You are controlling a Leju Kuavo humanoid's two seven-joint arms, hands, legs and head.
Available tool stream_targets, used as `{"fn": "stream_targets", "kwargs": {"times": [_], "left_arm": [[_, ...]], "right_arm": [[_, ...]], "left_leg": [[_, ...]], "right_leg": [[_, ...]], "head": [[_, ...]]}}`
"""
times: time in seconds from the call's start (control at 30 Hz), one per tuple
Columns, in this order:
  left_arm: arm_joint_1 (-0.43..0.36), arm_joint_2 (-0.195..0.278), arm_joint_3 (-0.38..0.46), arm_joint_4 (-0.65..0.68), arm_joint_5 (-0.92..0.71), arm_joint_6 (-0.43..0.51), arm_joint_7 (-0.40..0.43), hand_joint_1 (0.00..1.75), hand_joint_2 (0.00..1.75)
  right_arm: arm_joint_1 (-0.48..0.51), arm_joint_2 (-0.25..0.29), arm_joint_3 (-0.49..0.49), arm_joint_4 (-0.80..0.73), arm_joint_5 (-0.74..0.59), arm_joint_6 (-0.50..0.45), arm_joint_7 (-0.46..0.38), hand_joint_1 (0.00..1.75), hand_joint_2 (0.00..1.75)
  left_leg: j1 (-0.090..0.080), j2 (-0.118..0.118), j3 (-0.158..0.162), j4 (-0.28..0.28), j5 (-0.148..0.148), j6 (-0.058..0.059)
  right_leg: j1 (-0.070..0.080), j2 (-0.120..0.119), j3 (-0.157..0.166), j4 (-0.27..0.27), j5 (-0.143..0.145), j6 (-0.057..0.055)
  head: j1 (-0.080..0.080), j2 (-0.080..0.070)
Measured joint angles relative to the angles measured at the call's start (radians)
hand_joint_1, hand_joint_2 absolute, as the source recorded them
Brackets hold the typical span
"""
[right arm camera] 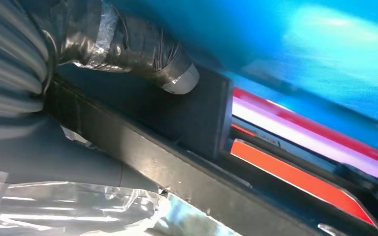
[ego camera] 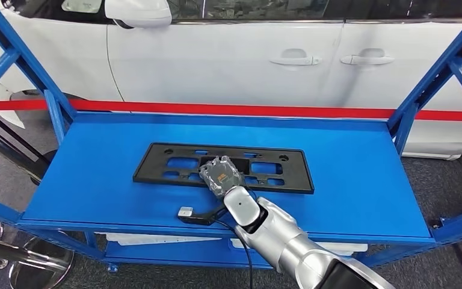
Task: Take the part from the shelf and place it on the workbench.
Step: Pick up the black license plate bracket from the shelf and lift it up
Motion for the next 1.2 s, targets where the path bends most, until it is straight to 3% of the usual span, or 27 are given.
{"fn": "stream_targets", "kwargs": {"times": [0.07,0.13,0.17,0.23,0.27,0.3,0.33,0.43,0.5,0.57,0.63,0.67,0.73,0.77,0.8,0.83,0.87,0.93,0.97,1.0,1.1,1.13,1.2], "left_arm": [[0.001,0.002,0.000,0.000,-0.010,-0.006,-0.024,0.00,1.75],[0.001,0.003,0.000,0.000,-0.018,-0.007,-0.036,0.00,1.75],[0.001,0.005,-0.001,0.000,-0.021,-0.007,-0.039,0.00,1.75],[0.002,0.008,0.000,0.000,-0.023,-0.004,-0.037,0.00,1.75],[0.002,0.010,0.000,0.000,-0.024,-0.003,-0.029,0.00,1.75],[0.004,0.010,0.000,0.000,-0.024,-0.001,-0.017,0.00,1.75],[0.006,0.011,0.001,0.000,-0.025,0.000,-0.001,0.00,1.75],[0.008,0.011,0.009,0.000,-0.025,0.008,0.097,0.00,1.75],[0.007,0.010,0.019,0.001,-0.025,0.015,0.164,0.00,1.75],[0.009,0.011,0.029,0.001,-0.023,0.022,0.196,0.00,1.75],[0.011,0.010,0.043,0.001,-0.014,0.026,0.214,0.00,1.75],[0.011,0.009,0.051,0.001,-0.008,0.027,0.220,0.00,1.75],[0.013,0.008,0.067,0.001,0.002,0.031,0.230,0.00,1.75],[0.015,0.008,0.075,0.001,0.006,0.034,0.234,0.00,1.75],[0.017,0.006,0.084,0.001,0.011,0.037,0.237,0.00,1.75],[0.018,0.005,0.091,0.001,0.015,0.039,0.239,0.00,1.75],[0.020,0.002,0.099,0.001,0.019,0.040,0.241,0.00,1.75],[0.020,-0.004,0.113,0.001,0.024,0.044,0.243,0.00,1.75],[0.019,-0.007,0.119,0.001,0.026,0.048,0.244,0.00,1.75],[0.018,-0.010,0.124,0.001,0.026,0.052,0.243,0.00,1.75],[0.018,-0.017,0.137,0.001,0.026,0.062,0.233,0.00,1.75],[0.018,-0.018,0.140,0.001,0.026,0.062,0.228,0.00,1.75],[0.017,-0.020,0.145,0.001,0.025,0.061,0.216,0.00,1.75]], "right_arm": [[-0.003,-0.004,-0.018,0.003,-0.014,-0.009,-0.006,1.75,1.75],[-0.005,-0.006,-0.029,0.002,-0.028,-0.018,-0.016,1.75,1.75],[-0.005,-0.007,-0.036,0.001,-0.040,-0.026,-0.024,1.75,1.75],[-0.003,-0.012,-0.053,-0.010,-0.077,-0.051,-0.048,1.75,1.75],[0.002,-0.017,-0.064,-0.021,-0.104,-0.068,-0.066,1.75,1.75],[0.010,-0.024,-0.077,-0.039,-0.144,-0.087,-0.095,1.75,1.75],[0.020,-0.031,-0.092,-0.063,-0.196,-0.105,-0.133,1.75,1.75],[0.055,-0.061,-0.154,-0.191,-0.451,-0.132,-0.316,1.75,1.75],[0.075,-0.087,-0.191,-0.298,-0.631,-0.122,-0.430,1.75,1.75],[0.100,-0.116,-0.225,-0.411,-0.790,-0.095,-0.515,1.75,1.75],[0.136,-0.148,-0.261,-0.533,-0.942,-0.056,-0.591,1.75,1.75],[0.159,-0.165,-0.281,-0.595,-1.013,-0.033,-0.625,1.75,1.75],[0.210,-0.199,-0.322,-0.715,-1.145,0.023,-0.681,1.75,1.75],[0.237,-0.215,-0.342,-0.771,-1.207,0.057,-0.699,1.75,1.75],[0.262,-0.231,-0.362,-0.824,-1.267,0.094,-0.712,1.75,1.75],[0.284,-0.244,-0.381,-0.872,-1.324,0.132,-0.721,1.75,1.75],[0.302,-0.256,-0.398,-0.917,-1.382,0.173,-0.728,1.75,1.75],[0.327,-0.274,-0.429,-0.996,-1.499,0.262,-0.732,1.75,1.75],[0.335,-0.281,-0.444,-1.030,-1.556,0.308,-0.730,1.75,1.75],[0.341,-0.287,-0.457,-1.060,-1.609,0.352,-0.726,1.75,1.75],[0.358,-0.299,-0.488,-1.126,-1.737,0.482,-0.708,1.75,1.75],[0.360,-0.302,-0.493,-1.143,-1.774,0.530,-0.702,1.75,1.75],[0.360,-0.304,-0.495,-1.174,-1.827,0.618,-0.694,1.75,1.75]], "left_leg": [[0.003,0.000,0.000,-0.004,-0.001,-0.011],[0.005,0.002,-0.012,0.024,-0.024,-0.018],[0.006,0.003,-0.031,0.068,-0.051,-0.021],[0.007,0.003,-0.094,0.207,-0.116,-0.028],[0.008,0.003,-0.125,0.269,-0.136,-0.031],[0.008,0.003,-0.140,0.297,-0.136,-0.033],[0.008,0.004,-0.134,0.284,-0.116,-0.034],[0.008,0.004,-0.039,0.087,-0.018,-0.028],[0.006,0.003,-0.003,0.016,-0.004,-0.018],[0.006,0.001,0.000,0.012,-0.007,-0.006],[0.009,0.002,0.001,0.007,-0.002,0.010],[0.011,0.002,0.000,0.004,0.001,0.017],[0.009,0.003,-0.005,0.004,0.003,0.027],[0.007,0.002,-0.007,0.005,0.003,0.028],[0.007,0.002,-0.009,0.006,0.003,0.028],[0.006,0.002,-0.009,0.006,0.003,0.028],[0.006,0.002,-0.008,0.007,0.002,0.027],[0.005,0.002,-0.005,0.008,0.002,0.024],[0.003,0.002,-0.006,0.009,0.002,0.020],[0.002,0.001,-0.008,0.011,0.003,0.016],[0.000,0.001,-0.014,0.012,0.004,0.001],[-0.001,0.002,-0.019,0.022,-0.008,-0.004],[0.001,0.003,-0.050,0.104,-0.074,-0.012]], "right_leg": [[-0.004,0.001,0.001,-0.007,0.006,-0.009],[-0.010,0.000,0.006,-0.018,0.011,-0.018],[-0.011,-0.001,0.008,-0.020,0.012,-0.020],[-0.009,-0.002,0.008,-0.019,0.012,-0.025],[-0.007,-0.002,0.008,-0.017,0.010,-0.026],[-0.007,-0.002,0.007,-0.015,0.008,-0.026],[-0.007,-0.001,0.008,-0.011,0.006,-0.026],[-0.004,0.005,0.014,-0.003,-0.004,-0.018],[0.000,0.009,0.014,-0.002,-0.005,-0.009],[0.003,0.010,0.015,-0.004,-0.004,0.001],[0.001,0.008,0.009,0.018,-0.025,0.012],[0.000,0.007,-0.008,0.056,-0.051,0.016],[-0.003,0.004,-0.069,0.189,-0.125,0.022],[-0.005,0.004,-0.100,0.255,-0.152,0.024],[-0.006,0.004,-0.118,0.292,-0.159,0.025],[-0.006,0.004,-0.118,0.291,-0.146,0.025],[-0.006,0.003,-0.097,0.248,-0.114,0.024],[-0.005,0.002,-0.027,0.102,-0.040,0.018],[-0.004,0.001,-0.001,0.044,-0.017,0.014],[-0.001,0.001,0.012,0.011,-0.006,0.011],[-0.003,0.001,0.009,-0.003,0.000,0.001],[-0.006,0.000,0.007,-0.006,0.005,-0.005],[-0.010,-0.004,-0.001,-0.010,0.014,-0.017]], "head": [[0.000,0.000],[0.000,0.000],[0.000,0.000],[0.000,0.000],[0.000,0.000],[0.000,0.000],[0.000,0.000],[0.000,0.000],[0.000,0.000],[0.000,0.000],[0.000,0.000],[0.000,0.000],[0.000,0.000],[0.000,0.000],[0.000,0.000],[0.000,0.000],[0.000,0.000],[0.000,0.000],[0.000,0.000],[0.000,0.000],[0.000,0.000],[0.000,0.000],[0.000,0.000]]}}
